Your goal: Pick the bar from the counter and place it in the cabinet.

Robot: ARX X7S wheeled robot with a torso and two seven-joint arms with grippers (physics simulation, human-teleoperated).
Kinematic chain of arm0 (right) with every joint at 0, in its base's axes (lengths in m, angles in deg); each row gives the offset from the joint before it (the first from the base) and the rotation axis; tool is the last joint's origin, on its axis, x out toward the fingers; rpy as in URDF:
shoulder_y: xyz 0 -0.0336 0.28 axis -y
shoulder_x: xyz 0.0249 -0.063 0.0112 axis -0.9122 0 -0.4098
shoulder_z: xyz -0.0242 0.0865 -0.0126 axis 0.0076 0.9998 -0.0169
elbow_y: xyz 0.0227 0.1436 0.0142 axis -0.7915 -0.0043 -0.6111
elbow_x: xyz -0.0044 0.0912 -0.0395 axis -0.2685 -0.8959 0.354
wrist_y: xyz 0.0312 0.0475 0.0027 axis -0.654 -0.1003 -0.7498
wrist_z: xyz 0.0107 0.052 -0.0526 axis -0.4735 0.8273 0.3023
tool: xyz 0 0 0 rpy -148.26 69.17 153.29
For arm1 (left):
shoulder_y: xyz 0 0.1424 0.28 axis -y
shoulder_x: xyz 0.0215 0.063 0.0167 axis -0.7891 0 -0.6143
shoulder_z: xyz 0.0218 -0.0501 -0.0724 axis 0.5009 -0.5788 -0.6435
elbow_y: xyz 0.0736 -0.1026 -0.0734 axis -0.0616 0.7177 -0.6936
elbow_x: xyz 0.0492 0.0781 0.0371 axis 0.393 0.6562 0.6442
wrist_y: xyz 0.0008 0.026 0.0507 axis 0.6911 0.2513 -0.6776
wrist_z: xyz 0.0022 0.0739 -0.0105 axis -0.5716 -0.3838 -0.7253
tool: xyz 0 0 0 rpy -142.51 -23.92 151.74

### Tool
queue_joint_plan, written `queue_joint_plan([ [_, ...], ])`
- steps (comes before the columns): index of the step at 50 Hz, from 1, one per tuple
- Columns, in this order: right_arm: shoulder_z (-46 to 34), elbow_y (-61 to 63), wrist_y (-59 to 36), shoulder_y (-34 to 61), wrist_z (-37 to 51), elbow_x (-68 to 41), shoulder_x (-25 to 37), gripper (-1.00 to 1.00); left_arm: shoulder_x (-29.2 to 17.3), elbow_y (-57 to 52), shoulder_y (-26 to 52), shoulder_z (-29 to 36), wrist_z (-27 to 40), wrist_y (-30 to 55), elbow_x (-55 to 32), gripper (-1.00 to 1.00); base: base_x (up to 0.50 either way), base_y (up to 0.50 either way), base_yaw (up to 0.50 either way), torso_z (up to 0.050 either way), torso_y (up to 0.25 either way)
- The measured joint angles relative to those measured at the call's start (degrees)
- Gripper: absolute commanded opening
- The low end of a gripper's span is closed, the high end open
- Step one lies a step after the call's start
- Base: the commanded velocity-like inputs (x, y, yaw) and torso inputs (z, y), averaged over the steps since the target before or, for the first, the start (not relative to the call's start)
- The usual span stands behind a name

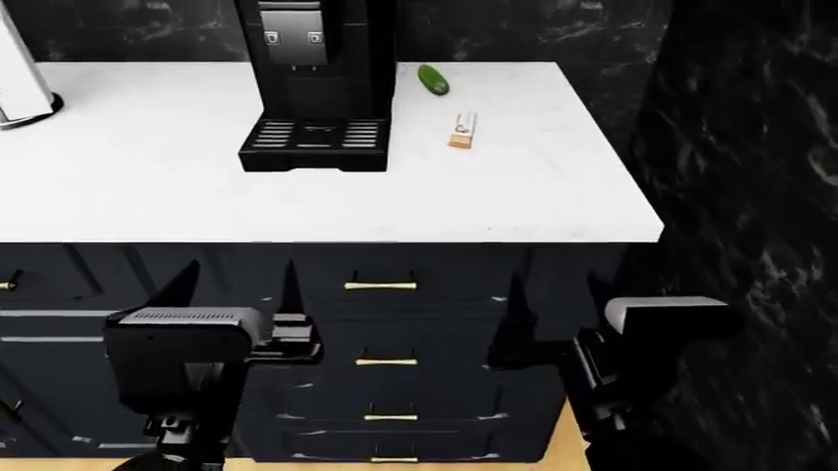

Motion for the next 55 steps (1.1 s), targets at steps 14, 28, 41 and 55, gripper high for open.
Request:
queue_joint_plan([
  [14,1.1,2.8,-3.4,1.5,1.4,-2.4,0.6,1.00,0.1,0.2,-0.6,-1.1,1.0,-0.1,-1.7,1.00,0.36,0.13,0.00,0.000,0.000],
  [28,1.4,4.0,-3.6,1.1,2.1,-3.2,1.0,1.00,-0.3,-0.2,-1.5,-1.3,1.8,-0.6,-2.4,1.00,0.35,0.13,0.00,0.000,0.001],
  [41,1.2,4.8,-3.9,0.6,2.7,-3.5,1.6,1.00,-1.0,-1.0,-2.1,-1.6,2.5,-0.8,-2.9,1.00,0.34,0.13,0.00,0.000,0.001],
  [55,0.6,4.0,-3.5,0.3,3.1,-3.0,2.1,1.00,-2.2,-3.0,-2.9,-2.5,3.2,0.0,-3.9,1.00,0.29,0.13,0.00,0.000,0.000],
])
